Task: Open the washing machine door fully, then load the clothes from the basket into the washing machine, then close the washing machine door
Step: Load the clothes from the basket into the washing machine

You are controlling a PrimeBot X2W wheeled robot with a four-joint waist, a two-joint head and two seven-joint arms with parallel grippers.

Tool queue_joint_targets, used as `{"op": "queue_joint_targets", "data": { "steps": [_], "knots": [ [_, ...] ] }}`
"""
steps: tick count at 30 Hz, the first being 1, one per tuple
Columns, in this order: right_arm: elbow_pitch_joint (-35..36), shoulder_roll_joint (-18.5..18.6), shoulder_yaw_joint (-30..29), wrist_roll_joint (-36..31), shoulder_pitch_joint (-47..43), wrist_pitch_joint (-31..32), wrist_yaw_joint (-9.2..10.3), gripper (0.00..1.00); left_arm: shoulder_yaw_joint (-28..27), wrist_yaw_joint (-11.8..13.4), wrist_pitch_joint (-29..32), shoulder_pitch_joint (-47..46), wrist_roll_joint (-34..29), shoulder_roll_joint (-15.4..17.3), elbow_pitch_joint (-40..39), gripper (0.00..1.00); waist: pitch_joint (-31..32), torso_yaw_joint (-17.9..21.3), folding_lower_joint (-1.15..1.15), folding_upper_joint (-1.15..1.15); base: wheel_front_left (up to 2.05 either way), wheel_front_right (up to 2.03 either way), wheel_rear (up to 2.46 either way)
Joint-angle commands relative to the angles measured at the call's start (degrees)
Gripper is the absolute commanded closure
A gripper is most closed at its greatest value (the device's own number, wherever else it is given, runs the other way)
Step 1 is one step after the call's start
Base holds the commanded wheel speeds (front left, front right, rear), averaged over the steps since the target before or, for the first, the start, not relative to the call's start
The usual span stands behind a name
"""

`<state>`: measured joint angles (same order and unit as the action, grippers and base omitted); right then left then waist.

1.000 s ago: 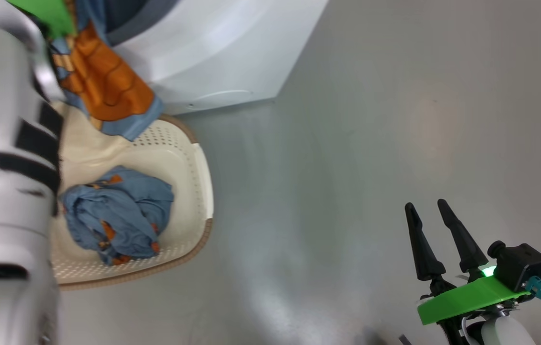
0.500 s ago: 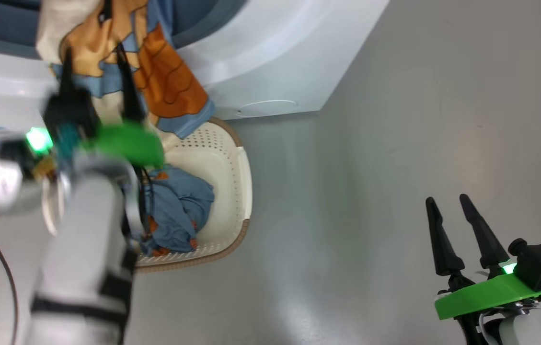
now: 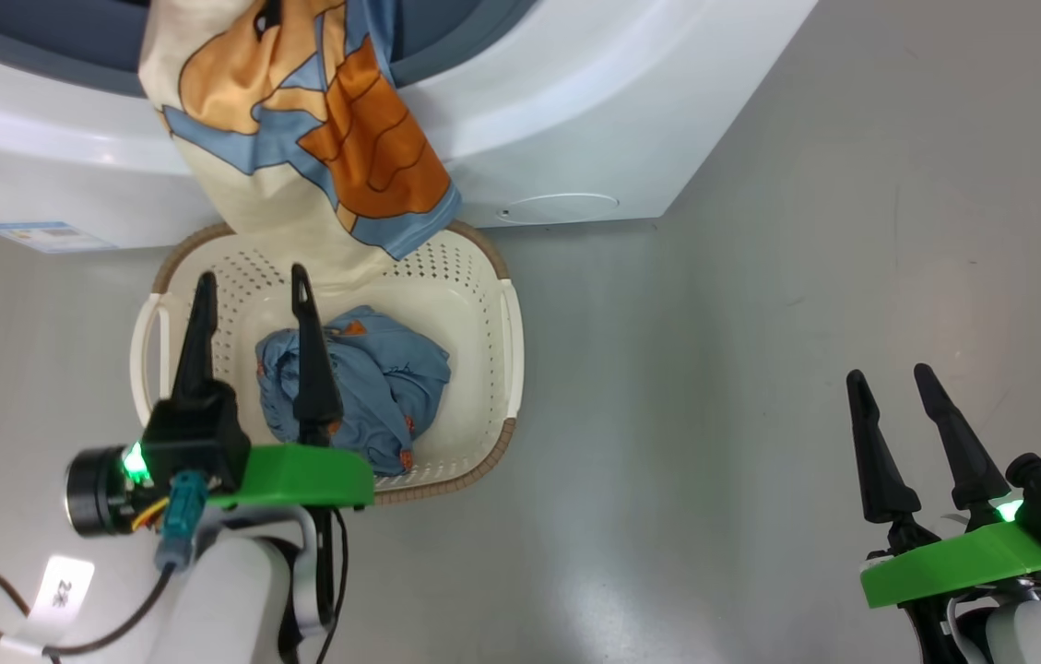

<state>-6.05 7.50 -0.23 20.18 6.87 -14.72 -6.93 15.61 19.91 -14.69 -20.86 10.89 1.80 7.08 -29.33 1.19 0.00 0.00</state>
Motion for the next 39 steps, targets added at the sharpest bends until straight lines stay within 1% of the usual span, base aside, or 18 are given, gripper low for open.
{"op": "queue_joint_targets", "data": {
  "steps": [1,8,15,20,24,29,33,38,39],
  "knots": [
    [1.4,0.7,1.0,-0.4,-1.3,-0.3,-0.56,0.0,-1.5,0.2,-0.3,1.5,-0.5,1.1,-2.2,0.0,0.2,-0.4,0.0,0.0,0.0,0.0,0.0],
    [2.2,1.2,1.2,-1.2,-1.4,-0.3,-0.56,0.0,-1.0,0.5,-0.3,5.5,-0.6,1.1,-4.3,0.0,0.6,-0.2,0.0,0.0,0.0,0.0,0.0],
    [2.8,0.2,0.1,-1.7,-3.1,-0.3,-0.56,0.0,-1.9,0.9,-0.3,11.3,-0.6,1.1,-5.8,0.0,2.7,0.1,0.0,0.0,0.0,0.0,0.0],
    [3.1,-0.3,-0.2,-2.0,-4.6,-0.3,-0.56,0.0,-3.0,0.2,-0.3,15.2,0.2,1.1,-6.9,0.0,3.9,0.3,0.0,0.0,0.0,0.0,0.0],
    [3.3,-0.6,-0.1,-2.2,-5.2,-0.3,-0.56,0.0,-3.4,-0.5,-0.3,17.0,-0.6,1.3,-6.2,0.0,4.4,0.6,0.0,0.0,0.0,0.0,0.0],
    [3.5,-0.5,-0.4,-2.2,-5.9,-0.3,-0.56,0.0,-4.0,-0.6,-0.3,17.7,-0.4,1.3,-6.5,0.0,4.2,1.0,0.0,0.0,0.0,0.0,0.0],
    [3.6,-0.5,-0.3,-2.3,-6.0,-0.3,-0.56,0.0,-4.5,-1.9,-0.3,16.7,2.7,1.2,-5.7,0.0,3.7,1.1,0.0,0.0,0.0,0.0,0.0],
    [3.9,-0.4,0.2,-2.2,-5.6,-0.3,-0.56,0.0,-5.1,-2.5,-0.3,13.9,3.6,1.1,-3.4,0.0,2.7,1.2,0.0,0.0,0.0,0.0,0.0],
    [3.9,-0.3,0.4,-2.2,-5.5,-0.3,-0.56,0.0,-5.4,-3.0,-0.3,12.8,3.8,1.1,-2.7,0.0,2.4,1.3,0.0,0.0,0.0,0.0,0.0]
  ]
}}
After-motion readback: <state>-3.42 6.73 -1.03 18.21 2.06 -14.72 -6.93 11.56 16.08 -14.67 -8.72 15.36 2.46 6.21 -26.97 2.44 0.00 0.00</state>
